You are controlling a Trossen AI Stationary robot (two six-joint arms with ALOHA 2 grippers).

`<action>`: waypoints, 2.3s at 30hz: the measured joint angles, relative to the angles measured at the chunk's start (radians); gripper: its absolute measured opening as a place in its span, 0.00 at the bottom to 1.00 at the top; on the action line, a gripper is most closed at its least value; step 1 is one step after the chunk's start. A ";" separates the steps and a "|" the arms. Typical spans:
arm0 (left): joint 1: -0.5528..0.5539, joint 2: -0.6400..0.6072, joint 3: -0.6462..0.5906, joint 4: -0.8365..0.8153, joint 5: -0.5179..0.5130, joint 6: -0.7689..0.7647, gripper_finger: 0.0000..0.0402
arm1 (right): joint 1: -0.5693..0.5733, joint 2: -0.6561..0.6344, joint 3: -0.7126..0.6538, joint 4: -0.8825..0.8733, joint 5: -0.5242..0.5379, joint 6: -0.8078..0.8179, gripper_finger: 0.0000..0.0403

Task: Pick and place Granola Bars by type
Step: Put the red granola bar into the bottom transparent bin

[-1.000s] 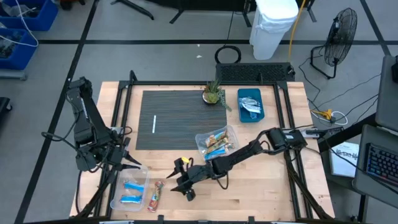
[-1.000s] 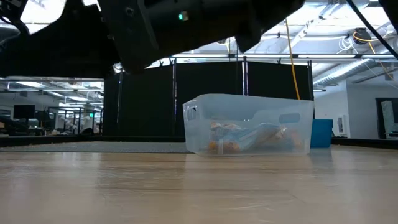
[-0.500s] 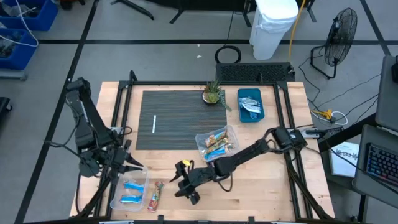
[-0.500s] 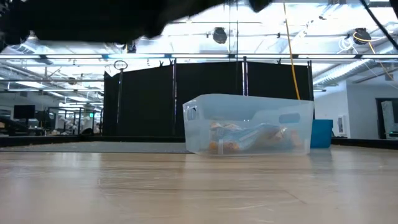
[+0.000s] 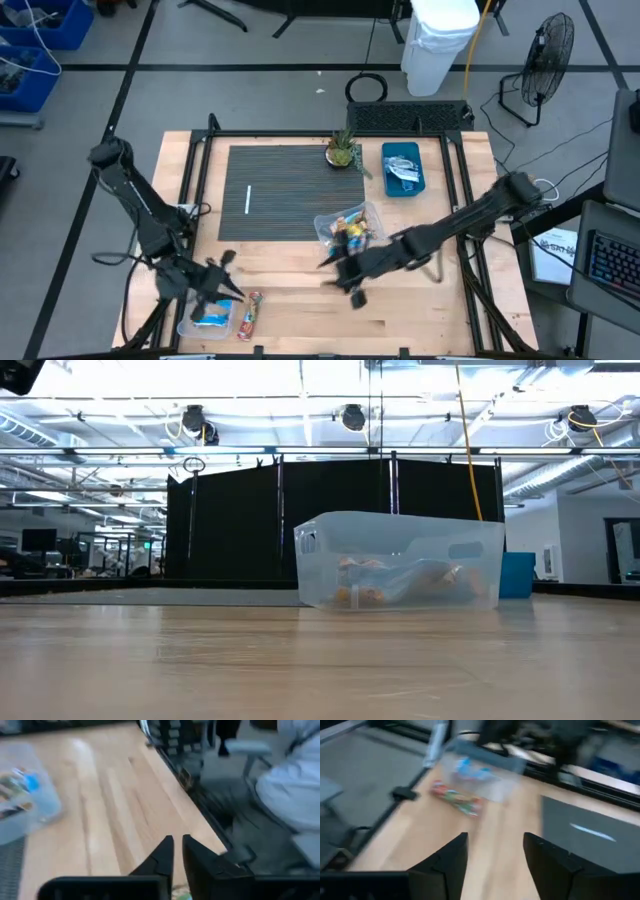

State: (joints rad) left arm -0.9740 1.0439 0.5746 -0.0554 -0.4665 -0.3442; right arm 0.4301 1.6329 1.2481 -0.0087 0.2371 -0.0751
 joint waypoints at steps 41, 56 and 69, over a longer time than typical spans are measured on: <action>0.299 0.741 0.502 -0.590 0.796 -0.417 0.00 | 0.010 -0.730 -0.929 0.829 0.151 0.002 0.06; 0.348 0.739 0.502 -0.492 0.684 -0.245 0.00 | 0.010 -0.730 -0.929 0.831 0.151 -0.008 0.06; 0.551 0.737 0.502 -0.225 0.548 0.036 0.02 | 0.010 -0.729 -0.929 0.824 0.151 -0.001 0.06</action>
State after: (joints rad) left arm -0.4226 1.7813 1.0763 -0.2801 0.0815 -0.3080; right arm 0.4400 0.9037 0.3195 0.8157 0.3878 -0.0759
